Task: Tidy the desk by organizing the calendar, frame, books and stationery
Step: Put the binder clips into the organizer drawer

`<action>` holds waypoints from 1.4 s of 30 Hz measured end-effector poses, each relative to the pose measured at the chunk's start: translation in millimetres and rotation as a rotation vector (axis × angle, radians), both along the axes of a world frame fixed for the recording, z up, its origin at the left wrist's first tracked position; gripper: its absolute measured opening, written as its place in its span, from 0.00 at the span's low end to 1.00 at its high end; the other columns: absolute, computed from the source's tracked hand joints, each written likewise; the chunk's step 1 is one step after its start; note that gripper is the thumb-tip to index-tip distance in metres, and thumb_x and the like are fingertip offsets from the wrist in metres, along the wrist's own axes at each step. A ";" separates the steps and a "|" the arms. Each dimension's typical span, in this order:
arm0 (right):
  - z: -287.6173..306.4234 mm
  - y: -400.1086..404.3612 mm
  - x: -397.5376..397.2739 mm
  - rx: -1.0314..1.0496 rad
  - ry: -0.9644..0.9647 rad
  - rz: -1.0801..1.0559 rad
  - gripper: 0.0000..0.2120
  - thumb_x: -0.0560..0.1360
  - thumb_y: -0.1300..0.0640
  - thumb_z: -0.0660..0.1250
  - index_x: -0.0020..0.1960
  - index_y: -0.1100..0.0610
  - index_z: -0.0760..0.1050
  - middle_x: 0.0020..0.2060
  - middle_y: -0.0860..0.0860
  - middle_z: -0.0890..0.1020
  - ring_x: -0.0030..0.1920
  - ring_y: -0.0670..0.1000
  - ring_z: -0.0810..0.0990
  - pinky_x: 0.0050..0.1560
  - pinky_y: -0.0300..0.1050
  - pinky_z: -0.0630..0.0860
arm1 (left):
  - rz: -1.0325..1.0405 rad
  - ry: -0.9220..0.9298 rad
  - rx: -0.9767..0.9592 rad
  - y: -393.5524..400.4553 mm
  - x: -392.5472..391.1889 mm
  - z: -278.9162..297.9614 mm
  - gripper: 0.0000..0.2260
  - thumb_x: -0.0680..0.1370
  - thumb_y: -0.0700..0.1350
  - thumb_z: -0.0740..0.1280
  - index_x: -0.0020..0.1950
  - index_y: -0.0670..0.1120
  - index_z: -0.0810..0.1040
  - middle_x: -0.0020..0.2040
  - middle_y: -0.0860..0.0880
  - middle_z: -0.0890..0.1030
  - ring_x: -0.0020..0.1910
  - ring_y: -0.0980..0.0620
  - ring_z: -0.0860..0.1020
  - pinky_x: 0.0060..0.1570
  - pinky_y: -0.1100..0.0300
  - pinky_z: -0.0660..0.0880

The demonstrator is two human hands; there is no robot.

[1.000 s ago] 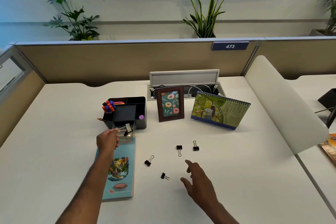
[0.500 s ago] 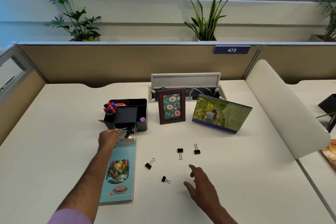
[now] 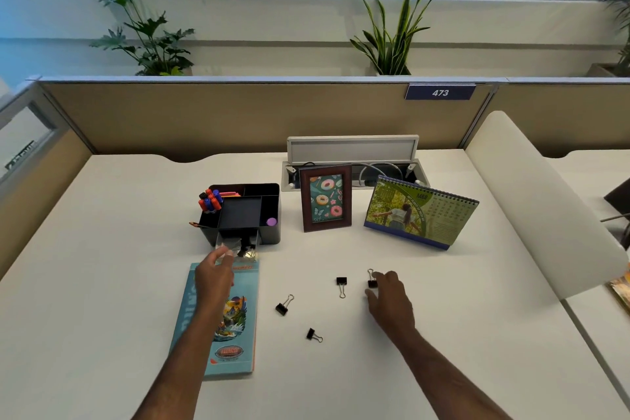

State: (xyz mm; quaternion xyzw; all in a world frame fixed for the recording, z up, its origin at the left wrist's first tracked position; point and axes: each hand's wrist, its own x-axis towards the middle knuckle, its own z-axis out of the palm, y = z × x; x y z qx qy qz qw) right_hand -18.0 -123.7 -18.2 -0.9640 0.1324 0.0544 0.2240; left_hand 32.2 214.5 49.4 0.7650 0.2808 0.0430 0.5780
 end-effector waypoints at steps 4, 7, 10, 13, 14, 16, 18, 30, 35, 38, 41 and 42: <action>-1.6 0.5 11.6 0.029 -0.004 -0.065 0.15 0.76 0.51 0.66 0.61 0.54 0.73 0.55 0.53 0.74 0.55 0.55 0.75 0.47 0.50 0.75 | -0.024 -0.027 -0.010 -11.0 -11.6 4.0 0.12 0.81 0.46 0.65 0.64 0.47 0.78 0.37 0.42 0.78 0.30 0.49 0.73 0.22 0.64 0.68; -3.9 3.6 16.5 0.019 -0.011 -0.085 0.14 0.76 0.50 0.65 0.59 0.55 0.74 0.55 0.54 0.75 0.55 0.56 0.74 0.47 0.51 0.75 | -0.049 -0.040 -0.009 -19.9 -19.3 6.5 0.12 0.81 0.46 0.65 0.64 0.47 0.78 0.35 0.41 0.77 0.30 0.49 0.73 0.25 0.62 0.71; -6.4 5.8 18.4 -0.020 -0.010 -0.097 0.14 0.76 0.50 0.65 0.58 0.56 0.74 0.54 0.54 0.75 0.54 0.56 0.74 0.46 0.51 0.75 | -0.064 -0.034 0.016 -30.8 -24.8 8.5 0.13 0.81 0.47 0.65 0.65 0.48 0.77 0.30 0.45 0.73 0.26 0.52 0.69 0.24 0.63 0.70; -9.3 7.2 17.5 -0.051 -0.019 -0.067 0.12 0.77 0.53 0.64 0.58 0.57 0.74 0.53 0.56 0.75 0.54 0.58 0.74 0.44 0.51 0.74 | -0.080 -0.031 0.002 -41.7 -29.4 11.2 0.11 0.81 0.46 0.65 0.64 0.48 0.78 0.30 0.46 0.72 0.26 0.53 0.68 0.22 0.65 0.68; -9.1 8.1 16.5 -0.044 -0.023 -0.066 0.11 0.77 0.54 0.64 0.57 0.58 0.74 0.53 0.56 0.75 0.53 0.58 0.75 0.44 0.50 0.74 | -0.092 -0.035 -0.005 -45.4 -30.8 12.3 0.11 0.81 0.46 0.65 0.63 0.48 0.78 0.30 0.46 0.72 0.27 0.53 0.69 0.23 0.65 0.68; -7.5 9.4 14.3 0.023 -0.062 -0.092 0.08 0.76 0.57 0.64 0.54 0.58 0.75 0.51 0.56 0.75 0.52 0.58 0.76 0.44 0.49 0.73 | -0.113 -0.033 -0.008 -53.1 -33.0 14.0 0.09 0.81 0.46 0.65 0.60 0.49 0.78 0.30 0.46 0.73 0.27 0.53 0.70 0.25 0.64 0.69; -3.4 12.3 11.1 0.134 -0.144 -0.118 0.05 0.75 0.59 0.67 0.51 0.58 0.76 0.48 0.54 0.76 0.50 0.57 0.77 0.44 0.49 0.74 | -0.141 -0.014 -0.029 -60.6 -34.2 13.9 0.06 0.81 0.46 0.66 0.55 0.47 0.80 0.28 0.46 0.74 0.23 0.56 0.69 0.23 0.64 0.68; 69.3 57.9 -23.5 0.365 -0.532 0.101 0.10 0.73 0.60 0.71 0.53 0.52 0.76 0.47 0.44 0.76 0.46 0.44 0.77 0.44 0.42 0.78 | -0.486 0.049 -0.161 -115.4 -38.8 22.2 0.06 0.80 0.47 0.68 0.50 0.47 0.83 0.44 0.50 0.86 0.42 0.51 0.83 0.38 0.59 0.80; 77.1 68.9 -30.0 0.339 -0.515 0.193 0.08 0.75 0.56 0.69 0.54 0.53 0.76 0.48 0.46 0.76 0.47 0.44 0.76 0.46 0.40 0.77 | -0.492 0.057 -0.170 -121.3 -38.4 24.5 0.08 0.80 0.48 0.68 0.49 0.45 0.82 0.42 0.49 0.86 0.42 0.50 0.84 0.41 0.58 0.81; 77.5 70.6 -32.4 0.315 -0.493 0.232 0.08 0.76 0.55 0.69 0.54 0.53 0.76 0.48 0.46 0.76 0.47 0.45 0.75 0.45 0.39 0.76 | -0.479 0.061 -0.173 -118.3 -38.4 25.8 0.07 0.80 0.45 0.67 0.48 0.43 0.82 0.39 0.48 0.86 0.37 0.52 0.84 0.37 0.62 0.80; 75.0 70.8 -32.2 0.306 -0.466 0.256 0.08 0.76 0.54 0.68 0.55 0.51 0.76 0.49 0.45 0.75 0.48 0.44 0.75 0.45 0.40 0.77 | -0.494 0.067 -0.212 -112.3 -38.5 27.1 0.07 0.80 0.46 0.68 0.48 0.43 0.83 0.38 0.46 0.85 0.36 0.51 0.84 0.38 0.60 0.80; 74.2 71.2 -32.1 0.308 -0.458 0.263 0.08 0.76 0.54 0.67 0.55 0.51 0.76 0.49 0.44 0.75 0.48 0.43 0.75 0.45 0.41 0.77 | -0.504 0.068 -0.218 -110.7 -38.2 27.2 0.08 0.79 0.46 0.69 0.48 0.42 0.83 0.38 0.45 0.85 0.37 0.50 0.84 0.39 0.58 0.80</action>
